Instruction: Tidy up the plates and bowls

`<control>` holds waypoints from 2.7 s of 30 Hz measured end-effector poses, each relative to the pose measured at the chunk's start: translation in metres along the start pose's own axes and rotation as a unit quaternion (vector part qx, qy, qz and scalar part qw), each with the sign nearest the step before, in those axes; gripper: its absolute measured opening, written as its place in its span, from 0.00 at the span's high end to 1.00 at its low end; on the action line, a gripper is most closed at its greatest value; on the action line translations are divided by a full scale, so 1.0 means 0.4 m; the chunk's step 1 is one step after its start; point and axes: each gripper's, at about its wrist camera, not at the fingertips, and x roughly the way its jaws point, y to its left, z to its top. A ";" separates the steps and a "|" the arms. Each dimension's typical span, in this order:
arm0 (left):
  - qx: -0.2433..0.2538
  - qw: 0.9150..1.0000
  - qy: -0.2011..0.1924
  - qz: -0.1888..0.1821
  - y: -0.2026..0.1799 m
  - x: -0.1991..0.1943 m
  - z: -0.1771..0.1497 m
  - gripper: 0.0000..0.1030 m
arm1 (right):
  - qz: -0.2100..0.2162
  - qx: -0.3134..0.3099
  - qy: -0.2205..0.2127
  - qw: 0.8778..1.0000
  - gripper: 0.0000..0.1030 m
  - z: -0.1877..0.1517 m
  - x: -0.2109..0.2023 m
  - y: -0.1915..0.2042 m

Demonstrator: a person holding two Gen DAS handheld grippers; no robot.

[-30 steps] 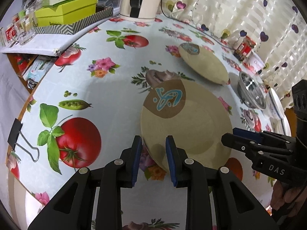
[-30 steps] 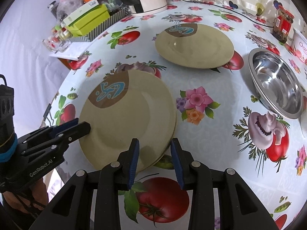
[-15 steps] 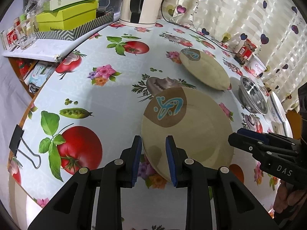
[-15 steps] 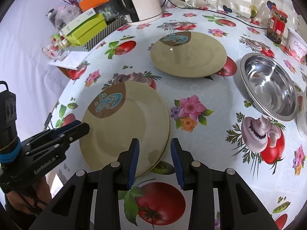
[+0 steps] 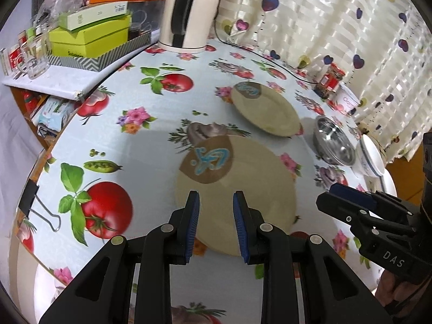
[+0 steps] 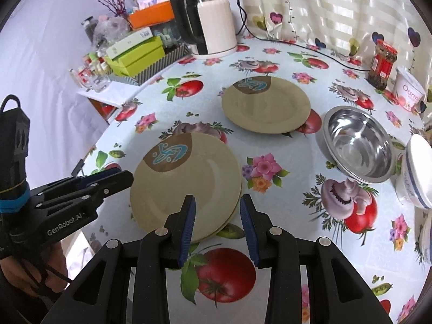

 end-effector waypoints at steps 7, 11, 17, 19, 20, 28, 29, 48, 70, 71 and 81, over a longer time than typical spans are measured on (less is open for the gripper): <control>0.018 1.000 0.010 -0.013 -0.054 0.005 -0.004 0.75 | -0.006 0.009 -0.014 1.000 0.67 -0.016 -0.043 -0.030; 0.020 1.000 0.013 -0.018 -0.066 0.012 -0.001 0.75 | -0.009 0.015 -0.017 1.000 0.64 -0.023 -0.051 -0.047; 0.021 0.999 0.018 -0.024 -0.076 0.024 0.004 0.75 | -0.013 0.010 -0.014 1.000 0.64 -0.027 -0.049 -0.056; 0.021 0.999 0.020 -0.024 -0.077 0.029 0.008 0.74 | -0.011 0.008 -0.014 1.000 0.64 -0.026 -0.048 -0.059; 0.021 0.999 0.020 -0.023 -0.077 0.032 0.011 0.74 | -0.010 0.007 -0.014 1.000 0.64 -0.024 -0.045 -0.061; 0.017 0.999 0.023 -0.023 -0.076 0.052 0.034 0.74 | -0.016 0.007 -0.002 1.000 0.58 -0.005 -0.017 -0.075; 0.017 0.999 0.023 -0.023 -0.075 0.054 0.037 0.74 | -0.018 0.005 0.000 1.000 0.58 -0.001 -0.013 -0.076; 0.015 0.999 0.018 -0.028 -0.079 0.082 0.113 0.74 | -0.039 0.000 0.009 0.999 0.58 0.062 0.013 -0.096; 0.012 0.999 0.010 -0.030 -0.093 0.149 0.224 0.74 | -0.040 0.002 0.009 0.999 0.58 0.159 0.053 -0.144; 0.011 0.999 0.011 -0.031 -0.092 0.154 0.229 0.74 | -0.042 0.002 0.008 0.999 0.58 0.166 0.054 -0.147; -0.001 0.999 0.013 -0.035 -0.080 0.196 0.281 0.74 | -0.042 -0.001 0.001 0.999 0.58 0.240 0.077 -0.180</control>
